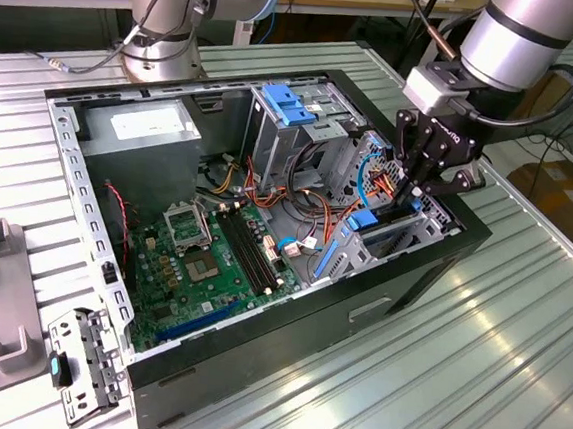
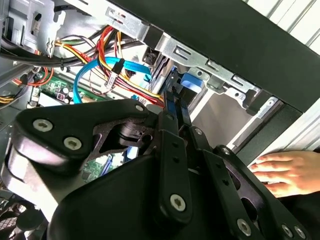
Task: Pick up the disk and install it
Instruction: 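Insert the first disk wire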
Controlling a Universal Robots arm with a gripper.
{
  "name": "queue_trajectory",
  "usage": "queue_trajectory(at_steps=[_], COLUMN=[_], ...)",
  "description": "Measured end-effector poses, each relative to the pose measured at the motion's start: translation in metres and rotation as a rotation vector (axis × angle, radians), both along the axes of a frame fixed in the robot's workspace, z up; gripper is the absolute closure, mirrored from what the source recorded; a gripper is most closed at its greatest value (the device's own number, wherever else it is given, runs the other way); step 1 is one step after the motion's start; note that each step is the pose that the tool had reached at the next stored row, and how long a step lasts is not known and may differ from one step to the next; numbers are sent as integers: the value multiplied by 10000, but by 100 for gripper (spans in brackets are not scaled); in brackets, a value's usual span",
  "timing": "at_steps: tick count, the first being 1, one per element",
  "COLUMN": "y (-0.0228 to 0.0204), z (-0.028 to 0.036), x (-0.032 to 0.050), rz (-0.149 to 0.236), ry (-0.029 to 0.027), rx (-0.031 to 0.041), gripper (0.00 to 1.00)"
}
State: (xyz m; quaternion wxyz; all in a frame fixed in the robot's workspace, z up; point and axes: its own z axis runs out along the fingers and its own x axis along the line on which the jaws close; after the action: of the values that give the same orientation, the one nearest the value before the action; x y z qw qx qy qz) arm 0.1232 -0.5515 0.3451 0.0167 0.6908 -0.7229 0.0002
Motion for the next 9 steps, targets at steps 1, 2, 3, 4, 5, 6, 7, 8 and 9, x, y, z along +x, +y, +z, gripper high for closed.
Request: queue_trajectory(at_steps=[1, 2, 3, 4, 5, 6, 7, 8, 9], y=[0, 0, 0, 0, 1, 1, 0, 0, 0], z=[-1, -2, -2, 1, 9, 27, 39, 50, 56], x=[0, 0, 0, 0, 0, 0, 0, 0, 0], rz=[0, 0, 0, 0, 0, 0, 0, 0, 0], ry=[0, 0, 0, 0, -1, -1, -1, 0, 0], rx=[3, 3, 4, 6, 19, 18, 14, 16, 16], gripper=[84, 84, 84, 84, 84, 84, 84, 84, 84])
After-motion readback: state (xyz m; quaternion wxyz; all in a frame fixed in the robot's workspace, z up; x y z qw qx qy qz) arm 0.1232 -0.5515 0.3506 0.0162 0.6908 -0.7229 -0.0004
